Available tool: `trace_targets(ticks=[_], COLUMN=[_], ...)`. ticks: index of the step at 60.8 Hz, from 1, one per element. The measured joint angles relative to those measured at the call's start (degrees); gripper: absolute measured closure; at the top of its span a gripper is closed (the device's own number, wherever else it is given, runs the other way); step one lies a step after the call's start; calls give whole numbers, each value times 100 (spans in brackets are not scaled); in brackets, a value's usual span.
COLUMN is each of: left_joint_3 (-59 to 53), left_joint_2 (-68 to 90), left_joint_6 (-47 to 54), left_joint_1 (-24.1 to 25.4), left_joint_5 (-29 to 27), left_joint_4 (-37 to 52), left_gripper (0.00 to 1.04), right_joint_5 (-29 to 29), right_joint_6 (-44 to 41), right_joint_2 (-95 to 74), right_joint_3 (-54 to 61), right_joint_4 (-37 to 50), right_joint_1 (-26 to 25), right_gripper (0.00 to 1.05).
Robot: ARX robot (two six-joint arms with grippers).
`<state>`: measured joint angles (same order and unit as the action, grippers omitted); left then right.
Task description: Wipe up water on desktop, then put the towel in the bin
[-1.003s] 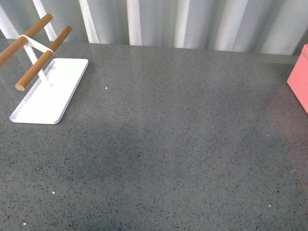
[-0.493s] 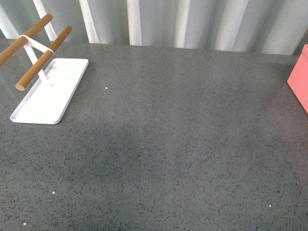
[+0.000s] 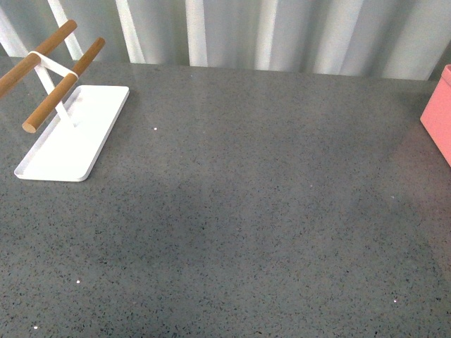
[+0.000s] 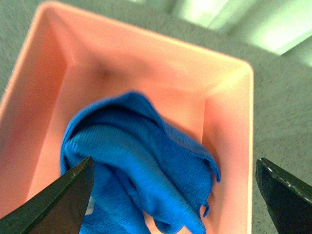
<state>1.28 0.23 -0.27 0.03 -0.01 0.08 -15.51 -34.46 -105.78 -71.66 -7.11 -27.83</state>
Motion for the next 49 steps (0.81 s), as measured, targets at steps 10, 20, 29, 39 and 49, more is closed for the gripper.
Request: trace_targets(ticks=[10,20,29,39,49], left_joint_3=[0,0,0,0,0], left_joint_2=[0,0,0,0,-2], left_joint_6=[0,0,0,0,0], left_joint_1=[0,0,0,0,0], left_joint_5=[0,0,2,0,0], left_joint_4=[0,0,0,0,0], left_gripper=[7,7,7,7,7], right_joint_5=[-470,-841,-1628,-2363,-1720], right_joint_6=[289,522,890,927,1185], right_joint_2=[809,1440,2100,3053,3711], right_joint_3=[107,345,802,1582,2614], right_joint_4=[44,256,811,870,1456], right_joint_1=[240,538,778,1126,1569], right_gripper=[7,7,7,7,13])
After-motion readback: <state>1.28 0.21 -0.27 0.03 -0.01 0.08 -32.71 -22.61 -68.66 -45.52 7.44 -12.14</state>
